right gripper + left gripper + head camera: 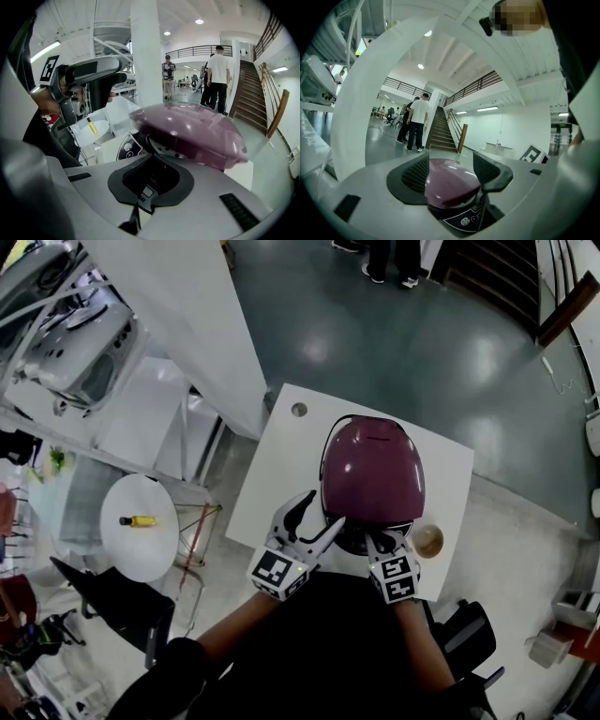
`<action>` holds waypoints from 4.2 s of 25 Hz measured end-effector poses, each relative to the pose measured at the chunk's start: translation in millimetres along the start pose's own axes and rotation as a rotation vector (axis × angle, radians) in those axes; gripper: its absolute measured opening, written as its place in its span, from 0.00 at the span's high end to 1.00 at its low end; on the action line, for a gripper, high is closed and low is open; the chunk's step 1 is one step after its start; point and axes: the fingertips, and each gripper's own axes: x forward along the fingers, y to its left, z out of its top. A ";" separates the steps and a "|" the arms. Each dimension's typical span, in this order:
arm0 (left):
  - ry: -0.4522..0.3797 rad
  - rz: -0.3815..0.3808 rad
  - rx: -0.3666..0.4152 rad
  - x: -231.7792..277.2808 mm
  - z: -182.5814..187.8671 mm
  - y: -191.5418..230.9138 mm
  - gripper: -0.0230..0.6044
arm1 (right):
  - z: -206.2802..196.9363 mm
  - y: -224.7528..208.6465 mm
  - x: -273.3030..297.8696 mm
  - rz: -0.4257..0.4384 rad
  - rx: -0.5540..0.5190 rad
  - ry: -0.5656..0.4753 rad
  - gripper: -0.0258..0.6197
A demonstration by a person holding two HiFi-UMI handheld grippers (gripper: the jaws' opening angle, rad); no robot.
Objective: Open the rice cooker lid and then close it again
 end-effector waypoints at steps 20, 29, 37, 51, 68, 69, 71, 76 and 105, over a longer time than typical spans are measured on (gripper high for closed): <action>-0.003 0.016 0.004 -8.9 7.5 -8.0 0.53 | 4.9 -6.1 2.7 -0.014 0.013 -0.045 0.96; -0.008 0.033 -0.002 -16.6 6.1 -8.6 0.53 | 9.3 -10.5 0.3 0.014 0.086 -0.154 0.96; -0.022 0.041 0.020 -18.3 18.4 -5.3 0.53 | 7.2 -0.1 -8.9 0.037 0.071 -0.171 0.96; -0.059 0.037 0.108 7.2 60.7 -5.1 0.53 | 4.7 -8.2 -38.2 0.036 0.158 -0.243 0.96; -0.138 0.071 0.228 56.3 138.5 10.2 0.53 | 7.6 -13.6 -59.2 0.119 0.141 -0.299 0.96; -0.142 0.066 0.230 58.8 141.4 12.9 0.53 | 9.5 -16.4 -59.4 0.108 0.138 -0.303 0.96; -0.151 0.053 0.215 64.4 146.6 20.3 0.53 | 13.4 -21.9 -57.7 0.081 0.142 -0.309 0.96; -0.162 0.015 0.197 78.0 165.9 47.4 0.53 | 34.2 -15.7 -52.4 0.048 0.204 -0.343 0.96; -0.025 -0.349 0.169 200.5 186.2 89.6 0.53 | 66.6 -32.2 -7.2 -0.142 0.345 -0.310 0.96</action>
